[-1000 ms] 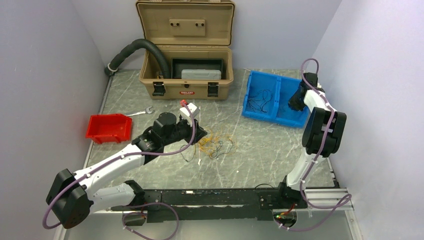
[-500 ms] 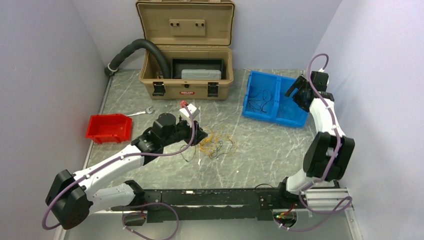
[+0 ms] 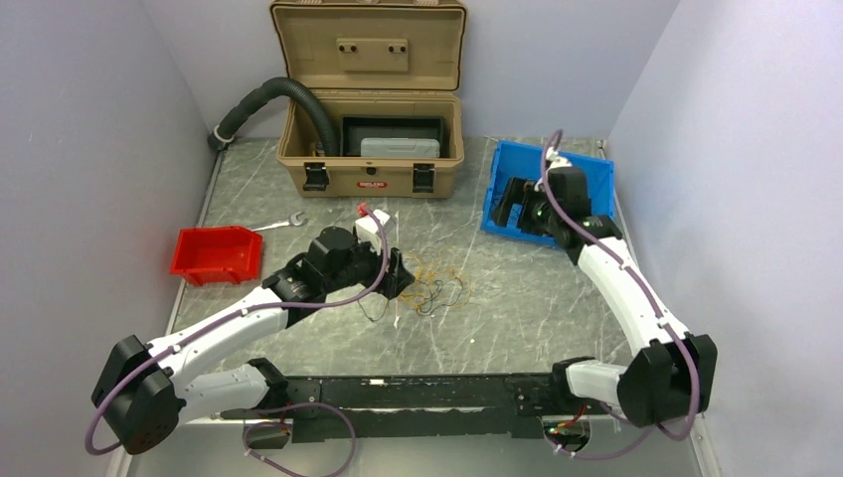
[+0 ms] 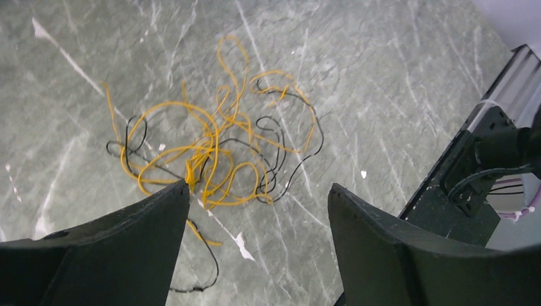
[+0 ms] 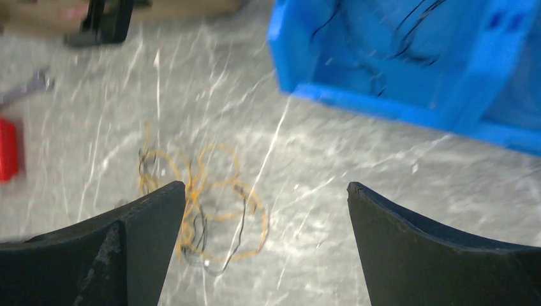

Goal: Untangle the cables

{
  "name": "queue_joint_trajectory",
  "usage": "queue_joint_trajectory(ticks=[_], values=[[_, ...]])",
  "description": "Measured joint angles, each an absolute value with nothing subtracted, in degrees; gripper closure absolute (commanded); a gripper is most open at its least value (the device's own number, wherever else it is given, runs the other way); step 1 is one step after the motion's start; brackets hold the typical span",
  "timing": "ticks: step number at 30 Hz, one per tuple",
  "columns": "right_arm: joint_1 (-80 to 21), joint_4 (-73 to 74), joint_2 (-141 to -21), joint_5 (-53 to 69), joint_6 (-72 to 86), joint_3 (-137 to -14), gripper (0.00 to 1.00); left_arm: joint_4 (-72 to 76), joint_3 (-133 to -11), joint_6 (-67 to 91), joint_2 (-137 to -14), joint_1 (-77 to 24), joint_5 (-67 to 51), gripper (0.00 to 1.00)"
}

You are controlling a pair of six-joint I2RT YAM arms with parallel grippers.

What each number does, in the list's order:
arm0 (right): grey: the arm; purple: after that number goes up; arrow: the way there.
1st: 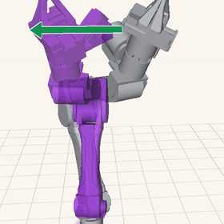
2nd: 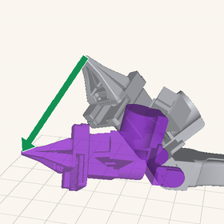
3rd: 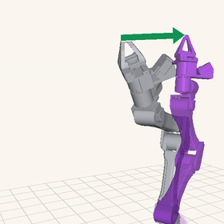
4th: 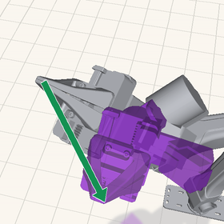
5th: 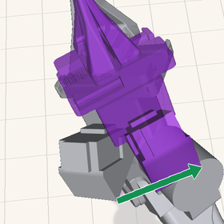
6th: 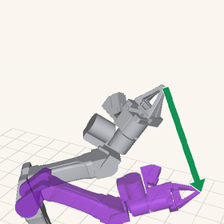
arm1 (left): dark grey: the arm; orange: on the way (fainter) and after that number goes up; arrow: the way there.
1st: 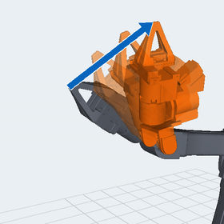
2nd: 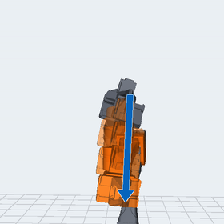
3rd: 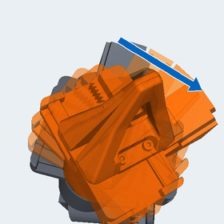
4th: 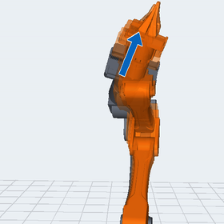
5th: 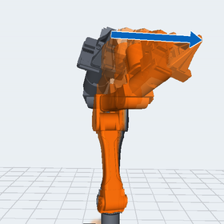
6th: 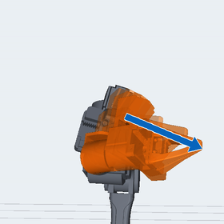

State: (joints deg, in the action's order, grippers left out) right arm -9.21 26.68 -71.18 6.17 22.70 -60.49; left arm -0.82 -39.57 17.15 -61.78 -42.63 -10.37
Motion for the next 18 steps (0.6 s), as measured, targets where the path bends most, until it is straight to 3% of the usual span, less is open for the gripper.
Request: queue_joint_trajectory(ticks=[2,9,16,18], values=[[-12.7,27.0,-69.1,6.8,22.6,-57.7,0.03,-2.8,-39.6,18.0,-62.2,-42.6,-9.1,0.01],[-22.7,25.1,-66.5,10.0,23.1,-50.5,0.11,-8.6,-39.6,20.9,-63.2,-42.6,-3.4,0.01],[-30.8,21.6,-67.6,12.1,23.6,-46.6,0.12,-15.5,-40.8,25.8,-65.0,-40.8,5.2,0.07],[-32.4,20.4,-68.7,12.1,23.6,-46.3,0.12,-17.5,-40.8,27.8,-64.9,-38.0,7.4,0.04]])
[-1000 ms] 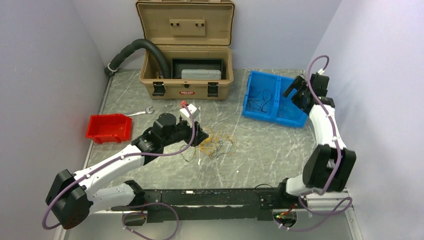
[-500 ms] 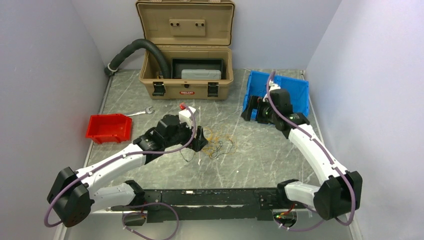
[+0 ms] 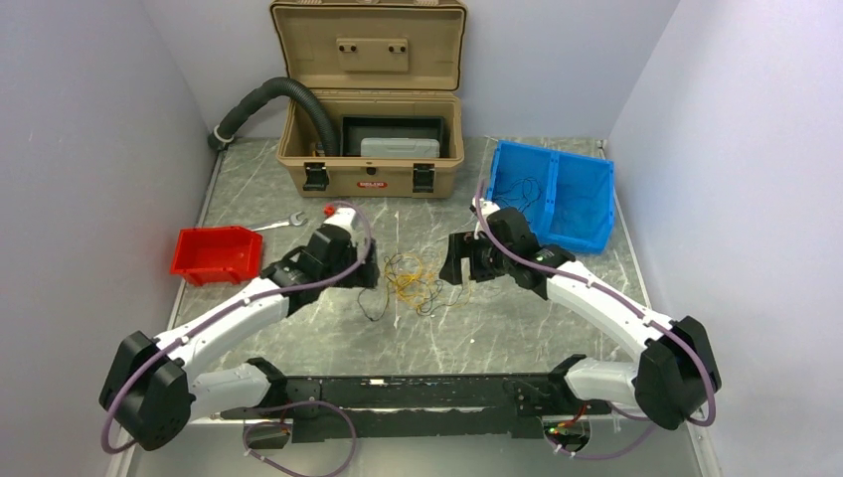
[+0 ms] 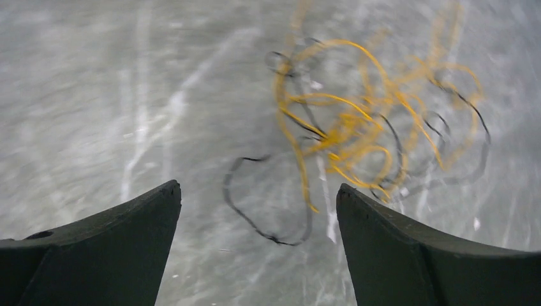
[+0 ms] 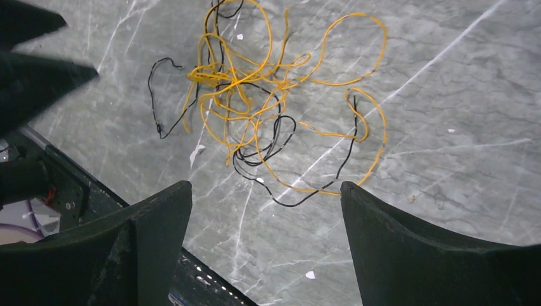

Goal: Untangle the cables

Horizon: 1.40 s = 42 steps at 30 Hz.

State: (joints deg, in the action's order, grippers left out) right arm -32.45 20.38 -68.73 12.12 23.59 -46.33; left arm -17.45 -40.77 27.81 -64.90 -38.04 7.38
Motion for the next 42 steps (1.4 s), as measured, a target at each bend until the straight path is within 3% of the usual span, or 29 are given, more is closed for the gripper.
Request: queue_joint_trajectory(ticks=[8,14,20,31,34,37,42], values=[[-33.8,17.0,-69.8,12.6,23.5,-45.6,0.12,-27.1,-42.5,36.8,-58.6,-21.1,21.7,0.04],[-33.8,16.6,-72.1,14.1,22.6,-46.5,0.12,-27.1,-46.4,39.0,-61.5,-3.0,22.3,0.00],[-33.8,16.6,-72.6,15.5,22.2,-47.2,0.12,-27.4,-54.8,43.1,-73.2,12.1,19.0,0.01],[-33.8,17.8,-68.9,15.5,22.2,-47.2,0.12,-43.3,-84.1,55.5,-103.3,18.0,17.8,0.02],[-33.8,18.5,-68.2,15.3,22.1,-47.2,0.12,-46.2,-84.6,58.0,-106.9,19.1,17.4,0.13],[-33.8,19.7,-67.3,15.0,22.1,-47.2,0.12,-46.4,-82.6,59.7,-107.9,19.5,15.6,0.32],[-33.8,20.3,-66.3,14.4,22.1,-47.2,0.12,-44.1,-76.1,62.5,-107.1,19.4,13.3,0.74]])
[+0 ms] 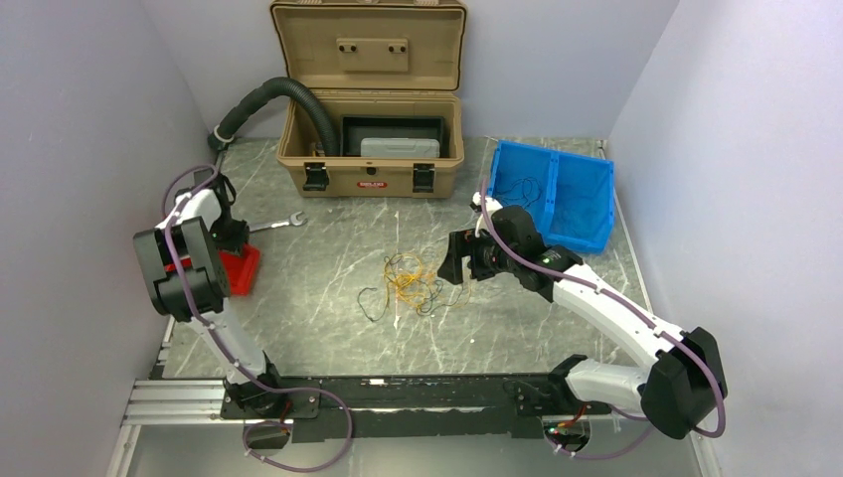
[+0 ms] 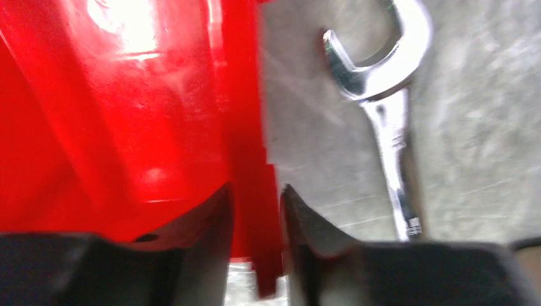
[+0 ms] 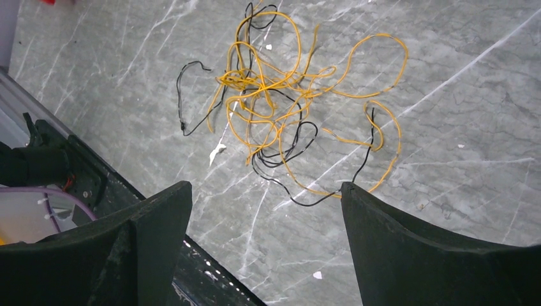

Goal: Untangle the cables

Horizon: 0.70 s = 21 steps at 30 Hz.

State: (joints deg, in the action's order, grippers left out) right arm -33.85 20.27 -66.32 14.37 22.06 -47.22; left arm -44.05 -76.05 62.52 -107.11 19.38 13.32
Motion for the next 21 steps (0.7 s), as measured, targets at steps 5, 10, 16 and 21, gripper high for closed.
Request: queue_joint_trajectory(ticks=[5,10,16,21], values=[[-33.8,20.5,-66.3,14.0,22.0,-47.2,0.11,-45.7,-71.7,64.2,-102.9,19.2,14.3,1.00],[-33.8,20.5,-66.3,13.9,22.0,-47.2,0.11,-47.2,-71.6,64.4,-97.9,18.6,15.6,1.00],[-33.8,20.5,-66.3,13.8,21.9,-47.1,0.10,-51.6,-72.0,64.6,-93.4,9.0,21.4,1.00],[-33.8,20.5,-66.3,13.5,21.4,-46.8,0.10,-51.6,-71.5,64.8,-91.5,-1.3,21.7,1.00]])
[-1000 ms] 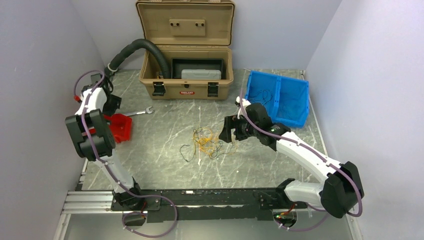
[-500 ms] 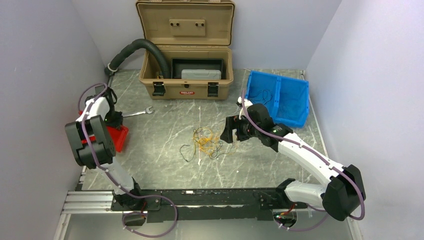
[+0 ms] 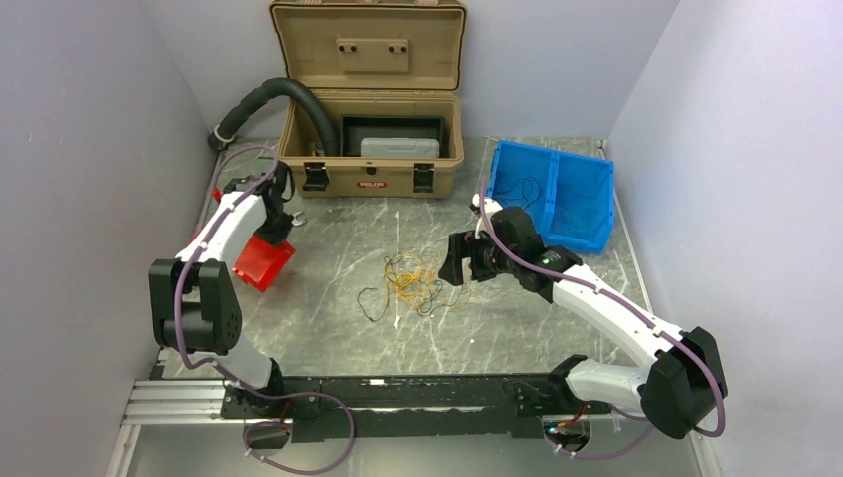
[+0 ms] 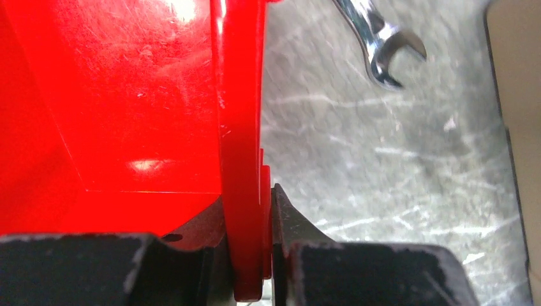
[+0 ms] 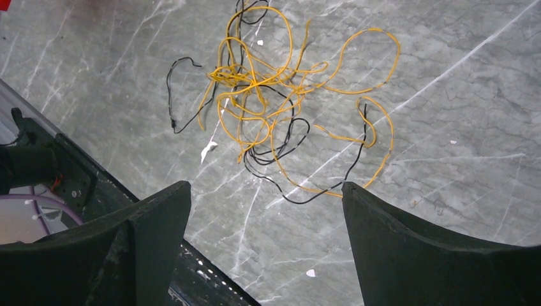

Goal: Untangle the cables

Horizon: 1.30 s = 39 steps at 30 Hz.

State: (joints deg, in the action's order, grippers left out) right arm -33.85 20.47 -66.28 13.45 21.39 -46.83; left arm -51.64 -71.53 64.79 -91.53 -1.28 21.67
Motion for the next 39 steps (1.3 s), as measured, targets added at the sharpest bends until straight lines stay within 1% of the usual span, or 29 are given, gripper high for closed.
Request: queue_joint_trajectory(ticks=[2,4,9,10,11,12,14,16,18,20,22,25,26,29,32,35,39], values=[[-33.8,20.5,-66.3,13.3,21.2,-46.5,0.10,-51.6,-71.2,65.1,-91.2,-4.1,21.4,1.00],[-33.8,20.5,-66.3,13.0,21.0,-46.3,0.10,-51.5,-71.2,65.5,-91.4,-5.8,20.8,0.87],[-33.8,20.4,-66.2,12.3,21.0,-45.5,0.09,-50.9,-71.6,66.1,-94.9,-8.8,18.4,0.73],[-33.8,20.4,-66.0,12.3,21.0,-45.2,0.09,-50.5,-71.6,66.3,-95.8,-9.3,17.8,0.67],[-33.8,20.5,-66.0,12.2,21.0,-44.9,0.09,-50.2,-71.6,66.4,-96.5,-9.6,17.5,0.56],[-33.8,20.5,-65.9,12.0,21.0,-44.7,0.08,-49.7,-71.5,66.6,-97.1,-10.0,17.2,0.49],[-33.8,20.5,-65.8,11.9,21.0,-44.5,0.07,-48.6,-71.3,66.7,-97.7,-10.6,16.3,0.35],[-33.8,20.4,-65.8,11.7,21.0,-44.3,0.07,-47.5,-71.3,65.9,-97.9,-11.0,15.7,0.26],[-33.8,20.3,-65.8,11.4,21.0,-44.1,0.07,-46.9,-71.4,65.1,-97.9,-11.1,15.2,0.20],[-33.8,20.1,-65.9,11.0,21.0,-43.5,0.08,-45.6,-71.3,63.7,-97.8,-11.3,14.6,0.18],[-33.8,19.8,-66.0,10.8,21.1,-42.7,0.10,-42.0,-69.9,60.2,-96.5,-11.5,13.1,0.11],[-33.8,19.4,-66.6,10.5,21.4,-41.2,0.11,-34.0,-65.0,50.9,-91.2,-13.2,6.3,0.03],[-33.8,19.4,-67.0,10.3,21.6,-40.8,0.12,-31.7,-63.6,47.8,-89.3,-14.1,3.2,0.01],[-33.8,19.4,-68.1,9.3,22.1,-40.2,0.16,-23.3,-59.1,39.0,-82.5,-18.7,-6.2,0.01],[-33.8,18.8,-68.8,8.5,22.8,-40.1,0.23,-16.1,-55.5,32.8,-77.5,-24.9,-12.1,0.01],[-33.8,17.4,-68.9,7.9,23.8,-39.6,0.26,-13.6,-55.6,27.6,-77.7,-31.7,-13.8,0.01],[-33.8,15.5,-68.9,8.1,25.1,-38.2,0.30,-13.5,-58.0,22.5,-82.8,-37.8,-13.4,0.07]])
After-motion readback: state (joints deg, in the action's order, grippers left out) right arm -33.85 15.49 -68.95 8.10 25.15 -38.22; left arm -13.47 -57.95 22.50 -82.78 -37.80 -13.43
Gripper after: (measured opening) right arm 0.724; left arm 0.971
